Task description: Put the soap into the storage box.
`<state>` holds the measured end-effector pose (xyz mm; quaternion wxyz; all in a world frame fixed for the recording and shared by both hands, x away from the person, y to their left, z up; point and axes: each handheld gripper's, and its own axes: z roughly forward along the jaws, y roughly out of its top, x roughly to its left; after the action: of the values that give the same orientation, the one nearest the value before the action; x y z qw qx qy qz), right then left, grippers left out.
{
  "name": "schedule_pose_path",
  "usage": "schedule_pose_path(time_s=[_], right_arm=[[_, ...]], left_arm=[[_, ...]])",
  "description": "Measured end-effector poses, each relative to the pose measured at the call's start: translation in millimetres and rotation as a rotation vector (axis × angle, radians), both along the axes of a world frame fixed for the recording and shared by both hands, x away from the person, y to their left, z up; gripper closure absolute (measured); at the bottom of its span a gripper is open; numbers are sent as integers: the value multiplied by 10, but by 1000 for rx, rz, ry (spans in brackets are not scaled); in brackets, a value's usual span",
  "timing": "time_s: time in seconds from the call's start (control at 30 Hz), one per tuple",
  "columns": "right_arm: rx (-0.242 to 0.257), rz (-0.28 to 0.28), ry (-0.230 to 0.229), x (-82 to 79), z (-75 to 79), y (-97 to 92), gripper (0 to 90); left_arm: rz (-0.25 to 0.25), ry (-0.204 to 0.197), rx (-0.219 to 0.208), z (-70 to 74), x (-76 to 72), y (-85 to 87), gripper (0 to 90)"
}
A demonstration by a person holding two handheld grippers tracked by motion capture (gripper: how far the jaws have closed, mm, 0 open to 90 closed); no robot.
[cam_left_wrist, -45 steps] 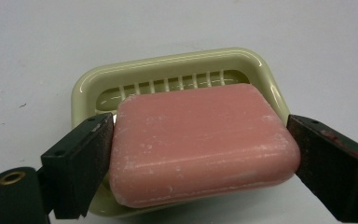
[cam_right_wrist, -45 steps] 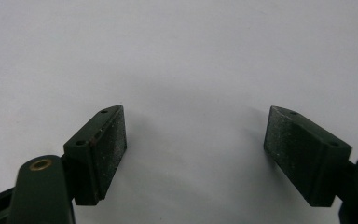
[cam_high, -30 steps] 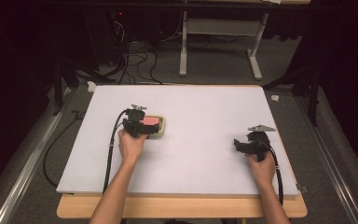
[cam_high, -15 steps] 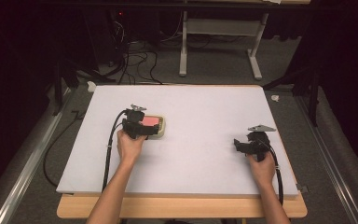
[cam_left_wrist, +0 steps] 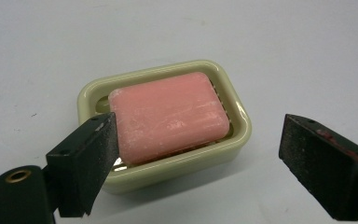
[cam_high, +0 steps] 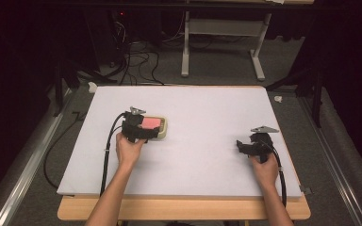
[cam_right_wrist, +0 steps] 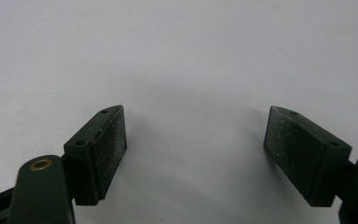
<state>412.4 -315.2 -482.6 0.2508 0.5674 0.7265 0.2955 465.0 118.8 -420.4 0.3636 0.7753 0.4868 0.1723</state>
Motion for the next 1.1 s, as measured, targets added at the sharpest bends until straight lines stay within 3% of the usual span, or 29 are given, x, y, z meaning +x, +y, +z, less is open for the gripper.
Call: schedule_pose_path(time_s=[0.47,0.57,0.73,1.1], right_arm=[[0,0,0,1,0,-1,216],[0,0,0,0,0,0,216],[0,0,0,0,0,0,216],[0,0,0,0,0,0,215]], left_arm=[[9,-3,-11,-58,-116,130,142],[4,-3,-10,-45,-152,161,139],[9,-26,-45,-7,-232,209,142],[-13,-41,-54,17,-397,272,142]])
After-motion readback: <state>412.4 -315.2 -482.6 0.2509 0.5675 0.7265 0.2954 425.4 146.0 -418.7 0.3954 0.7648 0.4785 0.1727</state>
